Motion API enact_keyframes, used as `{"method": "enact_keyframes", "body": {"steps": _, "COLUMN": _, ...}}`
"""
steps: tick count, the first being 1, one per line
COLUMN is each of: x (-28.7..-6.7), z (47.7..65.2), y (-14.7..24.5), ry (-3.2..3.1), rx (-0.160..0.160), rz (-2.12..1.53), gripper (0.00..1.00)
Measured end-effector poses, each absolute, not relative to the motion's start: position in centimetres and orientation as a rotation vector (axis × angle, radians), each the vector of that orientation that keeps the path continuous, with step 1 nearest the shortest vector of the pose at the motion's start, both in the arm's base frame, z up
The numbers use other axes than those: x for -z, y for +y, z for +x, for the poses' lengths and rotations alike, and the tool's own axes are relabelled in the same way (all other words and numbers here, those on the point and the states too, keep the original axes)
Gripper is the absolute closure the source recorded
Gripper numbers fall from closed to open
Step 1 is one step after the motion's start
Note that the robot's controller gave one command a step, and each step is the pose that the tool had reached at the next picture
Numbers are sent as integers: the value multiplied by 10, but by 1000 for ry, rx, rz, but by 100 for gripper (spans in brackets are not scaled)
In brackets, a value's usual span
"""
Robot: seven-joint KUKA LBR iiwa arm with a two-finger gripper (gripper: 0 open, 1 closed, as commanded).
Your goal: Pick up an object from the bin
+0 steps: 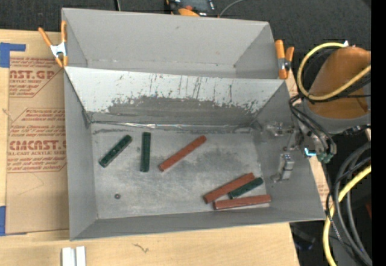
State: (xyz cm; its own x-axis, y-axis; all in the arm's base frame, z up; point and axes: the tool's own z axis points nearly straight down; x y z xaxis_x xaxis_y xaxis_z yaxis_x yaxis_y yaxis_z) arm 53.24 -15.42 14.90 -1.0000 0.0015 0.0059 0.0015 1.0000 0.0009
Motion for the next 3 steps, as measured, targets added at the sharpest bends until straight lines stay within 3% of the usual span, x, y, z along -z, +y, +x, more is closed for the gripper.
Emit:
{"method": "enact_keyframes", "body": {"steps": 1, "x": -69, "z": 482, "y": -93, "ry": -3151, "rx": 1, "rz": 25, "gripper": 0}}
{"method": "enact_keyframes", "body": {"steps": 2, "x": -73, "z": 481, "y": -96, "ry": -3141, "rx": 0, "rz": 26, "gripper": 100}}
{"method": "enact_keyframes", "body": {"steps": 3, "x": -206, "z": 517, "y": -83, "ry": -3151, "rx": -3, "rz": 76, "gripper": 100}}
